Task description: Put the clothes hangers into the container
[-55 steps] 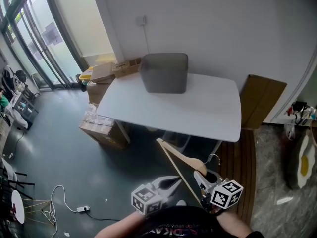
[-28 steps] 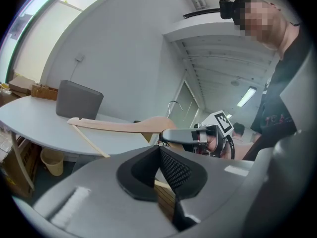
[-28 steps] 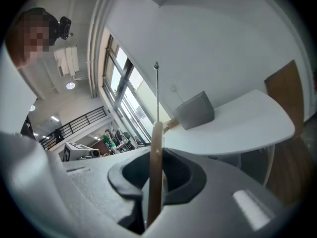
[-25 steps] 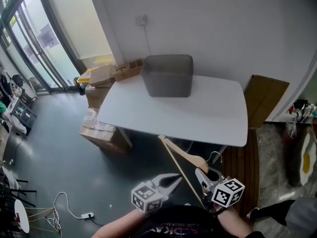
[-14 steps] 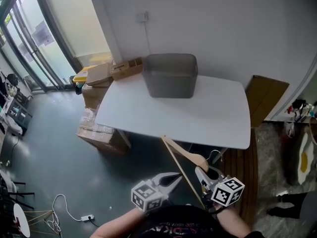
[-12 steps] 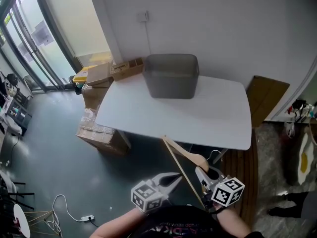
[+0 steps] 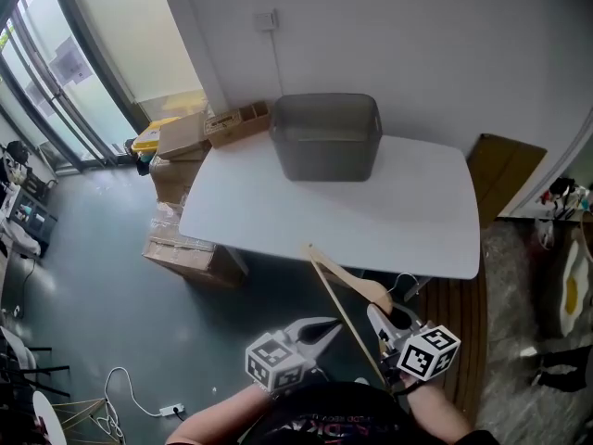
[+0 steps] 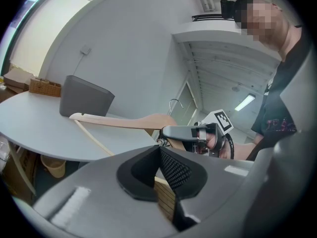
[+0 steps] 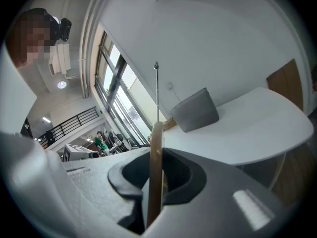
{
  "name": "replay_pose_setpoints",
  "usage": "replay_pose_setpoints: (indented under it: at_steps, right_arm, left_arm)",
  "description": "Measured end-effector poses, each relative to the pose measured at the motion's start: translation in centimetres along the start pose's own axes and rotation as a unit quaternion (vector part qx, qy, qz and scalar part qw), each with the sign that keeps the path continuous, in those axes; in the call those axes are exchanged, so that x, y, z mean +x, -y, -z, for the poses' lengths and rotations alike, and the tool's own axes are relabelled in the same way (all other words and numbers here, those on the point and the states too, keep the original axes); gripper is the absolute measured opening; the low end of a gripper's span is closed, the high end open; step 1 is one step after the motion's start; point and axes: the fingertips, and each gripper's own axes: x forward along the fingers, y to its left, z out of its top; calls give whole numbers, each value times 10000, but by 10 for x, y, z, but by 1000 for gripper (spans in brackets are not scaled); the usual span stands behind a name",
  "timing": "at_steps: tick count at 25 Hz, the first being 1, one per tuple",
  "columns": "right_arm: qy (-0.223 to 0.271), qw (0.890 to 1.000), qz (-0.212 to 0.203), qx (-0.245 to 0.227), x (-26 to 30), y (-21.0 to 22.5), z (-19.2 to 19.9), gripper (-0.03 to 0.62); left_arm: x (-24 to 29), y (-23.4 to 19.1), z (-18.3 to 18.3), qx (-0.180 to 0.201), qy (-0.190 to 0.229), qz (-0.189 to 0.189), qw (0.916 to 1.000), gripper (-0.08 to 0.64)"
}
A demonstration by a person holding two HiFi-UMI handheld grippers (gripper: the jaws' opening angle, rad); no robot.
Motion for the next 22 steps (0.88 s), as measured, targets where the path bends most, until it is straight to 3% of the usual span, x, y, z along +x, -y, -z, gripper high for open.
replay_pose_setpoints:
  at_steps: [22]
  right_arm:
    - [199, 9991, 304, -222, 65, -8, -24, 56]
  left_arm:
    - [-10, -65, -42, 81, 106, 334, 9994, 6]
